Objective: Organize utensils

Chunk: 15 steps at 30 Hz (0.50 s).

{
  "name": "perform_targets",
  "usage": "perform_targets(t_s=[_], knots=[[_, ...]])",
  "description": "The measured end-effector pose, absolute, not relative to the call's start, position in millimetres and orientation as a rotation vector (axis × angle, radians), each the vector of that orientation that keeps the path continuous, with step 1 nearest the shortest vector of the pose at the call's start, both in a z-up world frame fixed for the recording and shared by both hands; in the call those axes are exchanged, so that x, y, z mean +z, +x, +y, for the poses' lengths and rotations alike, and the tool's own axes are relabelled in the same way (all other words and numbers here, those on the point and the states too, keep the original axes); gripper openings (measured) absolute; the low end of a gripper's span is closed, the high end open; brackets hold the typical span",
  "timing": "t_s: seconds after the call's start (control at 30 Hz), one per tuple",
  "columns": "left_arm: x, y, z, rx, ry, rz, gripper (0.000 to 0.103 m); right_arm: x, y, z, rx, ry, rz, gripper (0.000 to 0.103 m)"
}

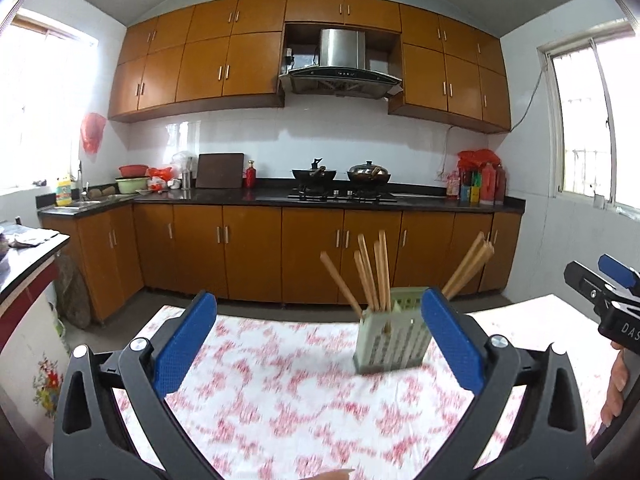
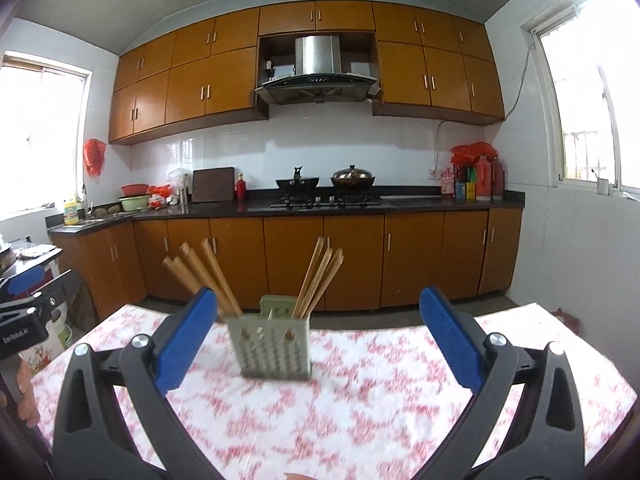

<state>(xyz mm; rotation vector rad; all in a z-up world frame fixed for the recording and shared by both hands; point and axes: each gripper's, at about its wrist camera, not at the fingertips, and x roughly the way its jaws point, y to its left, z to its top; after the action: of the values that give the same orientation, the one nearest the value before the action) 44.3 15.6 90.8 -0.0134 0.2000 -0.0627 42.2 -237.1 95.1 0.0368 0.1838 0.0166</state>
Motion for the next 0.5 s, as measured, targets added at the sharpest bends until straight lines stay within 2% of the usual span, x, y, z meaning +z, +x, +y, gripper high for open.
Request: perform_targets(t_s=[0.5], knots=[[25,20,29,-0.055,-0.054,0.291,0.101,12,9,-218,0.021,-0.034,0.299,0.099]])
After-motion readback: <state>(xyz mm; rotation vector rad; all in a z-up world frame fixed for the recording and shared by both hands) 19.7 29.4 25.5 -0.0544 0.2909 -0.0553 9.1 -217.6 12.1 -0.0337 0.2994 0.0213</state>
